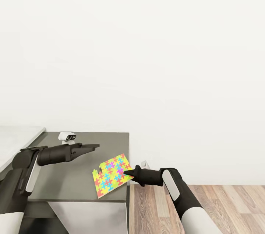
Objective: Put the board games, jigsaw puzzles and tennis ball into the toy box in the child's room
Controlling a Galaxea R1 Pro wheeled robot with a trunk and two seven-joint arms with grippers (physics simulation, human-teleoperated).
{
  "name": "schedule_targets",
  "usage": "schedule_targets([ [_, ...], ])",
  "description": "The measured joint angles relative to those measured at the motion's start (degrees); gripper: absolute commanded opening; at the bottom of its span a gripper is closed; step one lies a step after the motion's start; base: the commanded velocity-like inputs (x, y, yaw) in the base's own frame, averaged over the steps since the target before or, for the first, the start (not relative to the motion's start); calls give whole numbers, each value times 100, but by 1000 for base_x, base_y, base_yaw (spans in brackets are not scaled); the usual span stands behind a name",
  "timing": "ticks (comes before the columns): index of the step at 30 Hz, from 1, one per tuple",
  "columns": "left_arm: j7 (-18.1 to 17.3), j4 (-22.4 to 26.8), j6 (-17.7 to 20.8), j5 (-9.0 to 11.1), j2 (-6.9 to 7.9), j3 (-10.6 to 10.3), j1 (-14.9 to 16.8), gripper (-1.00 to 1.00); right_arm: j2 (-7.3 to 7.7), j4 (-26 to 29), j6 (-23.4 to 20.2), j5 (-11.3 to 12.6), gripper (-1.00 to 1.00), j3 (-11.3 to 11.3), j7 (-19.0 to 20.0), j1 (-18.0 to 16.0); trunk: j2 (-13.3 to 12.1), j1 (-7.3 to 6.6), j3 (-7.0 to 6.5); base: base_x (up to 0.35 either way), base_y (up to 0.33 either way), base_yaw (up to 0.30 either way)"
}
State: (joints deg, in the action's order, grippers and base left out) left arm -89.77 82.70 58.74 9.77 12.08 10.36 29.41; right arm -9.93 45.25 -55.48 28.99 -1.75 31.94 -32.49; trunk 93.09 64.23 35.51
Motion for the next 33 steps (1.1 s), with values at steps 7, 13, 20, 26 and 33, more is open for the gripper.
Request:
schedule_targets([
  [7,0,-1,12,10,3,-3,1,100,-2,4,-45,169,-100,-1,14,1,-281,-154,-126,0,0,0],
  [13,0,-1,15,11,3,1,0,100,-2,1,-22,80,-100,0,1,1,-522,-286,-234,0,0,0],
  [20,0,-1,15,11,3,-7,0,100,-2,1,-21,76,-100,0,7,1,-802,-439,-359,0,0,0],
  [26,0,0,17,11,3,-11,0,100,-2,1,-15,51,-100,0,7,1,-1043,-571,-467,0,0,0],
  [33,0,-1,23,10,-1,-22,2,100,-2,1,-15,50,-100,0,6,1,-1324,-725,-593,0,0,0],
])
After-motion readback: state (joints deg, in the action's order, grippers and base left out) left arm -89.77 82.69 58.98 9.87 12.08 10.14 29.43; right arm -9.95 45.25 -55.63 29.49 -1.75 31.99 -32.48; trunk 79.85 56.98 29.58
